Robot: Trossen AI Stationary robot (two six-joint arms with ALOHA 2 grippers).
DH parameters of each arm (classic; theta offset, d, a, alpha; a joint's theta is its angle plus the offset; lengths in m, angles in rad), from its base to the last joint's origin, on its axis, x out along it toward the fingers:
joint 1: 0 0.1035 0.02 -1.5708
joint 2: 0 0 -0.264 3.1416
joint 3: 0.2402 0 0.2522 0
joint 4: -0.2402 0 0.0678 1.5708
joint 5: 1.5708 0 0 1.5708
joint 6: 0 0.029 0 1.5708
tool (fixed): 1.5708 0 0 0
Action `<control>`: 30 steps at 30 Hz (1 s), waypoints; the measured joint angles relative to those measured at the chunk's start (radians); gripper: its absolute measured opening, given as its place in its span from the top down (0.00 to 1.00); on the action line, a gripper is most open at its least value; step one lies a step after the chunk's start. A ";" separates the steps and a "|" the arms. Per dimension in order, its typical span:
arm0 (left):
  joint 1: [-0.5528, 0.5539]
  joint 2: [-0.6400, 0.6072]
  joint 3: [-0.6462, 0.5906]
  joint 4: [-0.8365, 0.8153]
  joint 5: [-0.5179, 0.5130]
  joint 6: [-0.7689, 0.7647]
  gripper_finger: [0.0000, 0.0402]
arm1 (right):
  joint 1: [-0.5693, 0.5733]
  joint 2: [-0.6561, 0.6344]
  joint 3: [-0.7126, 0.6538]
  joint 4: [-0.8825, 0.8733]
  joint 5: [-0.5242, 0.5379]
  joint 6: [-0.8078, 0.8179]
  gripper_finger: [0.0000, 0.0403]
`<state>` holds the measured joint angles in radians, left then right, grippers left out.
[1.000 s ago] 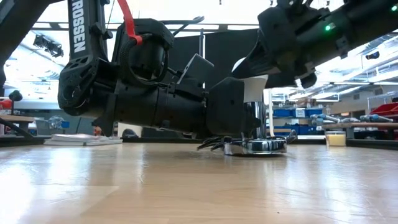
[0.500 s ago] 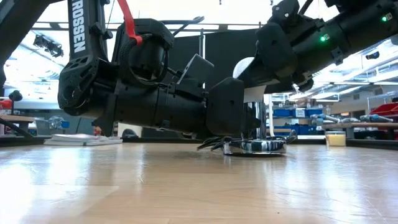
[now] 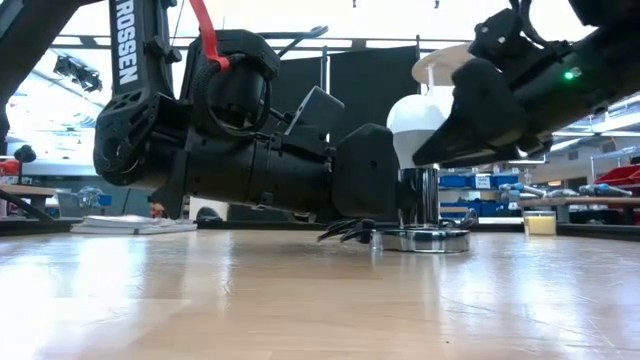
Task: Screw lightbulb
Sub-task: Insert the lightbulb into the lamp
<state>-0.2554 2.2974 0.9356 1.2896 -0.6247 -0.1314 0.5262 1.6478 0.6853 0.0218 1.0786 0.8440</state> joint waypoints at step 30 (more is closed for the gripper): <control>0.080 0.000 -0.001 -0.024 0.243 0.144 0.39 | 0.043 0.000 0.000 0.074 -0.161 -0.061 0.14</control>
<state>-0.1758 2.2974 0.9348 1.2651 -0.3814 0.0125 0.5694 1.6474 0.6853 0.0953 0.9173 0.7826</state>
